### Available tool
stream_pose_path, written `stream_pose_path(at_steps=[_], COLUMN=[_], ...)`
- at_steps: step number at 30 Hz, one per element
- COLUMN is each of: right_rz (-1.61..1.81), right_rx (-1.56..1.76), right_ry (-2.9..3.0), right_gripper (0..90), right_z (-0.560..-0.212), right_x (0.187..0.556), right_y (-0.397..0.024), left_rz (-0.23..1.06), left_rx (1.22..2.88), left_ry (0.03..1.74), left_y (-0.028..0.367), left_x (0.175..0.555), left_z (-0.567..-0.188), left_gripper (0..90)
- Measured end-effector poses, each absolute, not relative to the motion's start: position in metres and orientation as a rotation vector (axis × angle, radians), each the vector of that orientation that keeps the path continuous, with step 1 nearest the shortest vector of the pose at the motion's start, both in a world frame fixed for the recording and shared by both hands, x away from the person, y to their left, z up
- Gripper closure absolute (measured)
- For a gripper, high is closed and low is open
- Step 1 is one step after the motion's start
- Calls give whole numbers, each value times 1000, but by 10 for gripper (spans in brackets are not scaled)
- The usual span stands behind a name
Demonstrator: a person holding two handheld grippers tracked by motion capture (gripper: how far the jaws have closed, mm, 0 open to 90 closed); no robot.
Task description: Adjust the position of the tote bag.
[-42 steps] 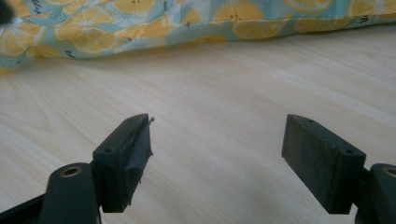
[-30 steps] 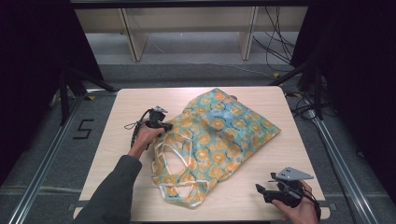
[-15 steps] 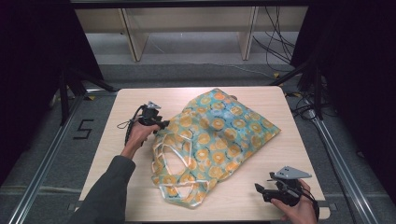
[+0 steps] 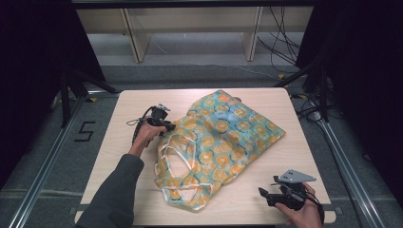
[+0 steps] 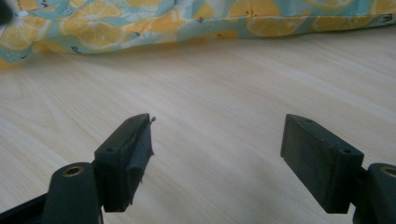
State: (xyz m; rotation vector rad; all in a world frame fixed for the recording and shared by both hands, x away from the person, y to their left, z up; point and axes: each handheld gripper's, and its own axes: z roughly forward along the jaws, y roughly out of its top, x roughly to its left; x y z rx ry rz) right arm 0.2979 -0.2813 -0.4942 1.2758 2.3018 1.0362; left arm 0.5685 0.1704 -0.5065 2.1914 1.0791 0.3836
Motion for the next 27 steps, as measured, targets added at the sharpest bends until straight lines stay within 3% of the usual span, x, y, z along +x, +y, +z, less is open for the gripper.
stream_pose_path(at_steps=[5,13,27], right_rz=[1061,1072,1193], right_rx=[1297,1317,1443], right_ry=[2310,2313,2291], right_gripper=[257,263,253], right_z=[-495,-494,-497], right_x=[298,305,346], right_y=[-280,-278,-257], left_rz=[354,364,338], left_rx=[2206,2210,2079], left_ry=[1069,1024,982], left_y=[173,178,181], left_x=[564,545,504], left_z=[-505,-498,-497], left_gripper=[889,895,895])
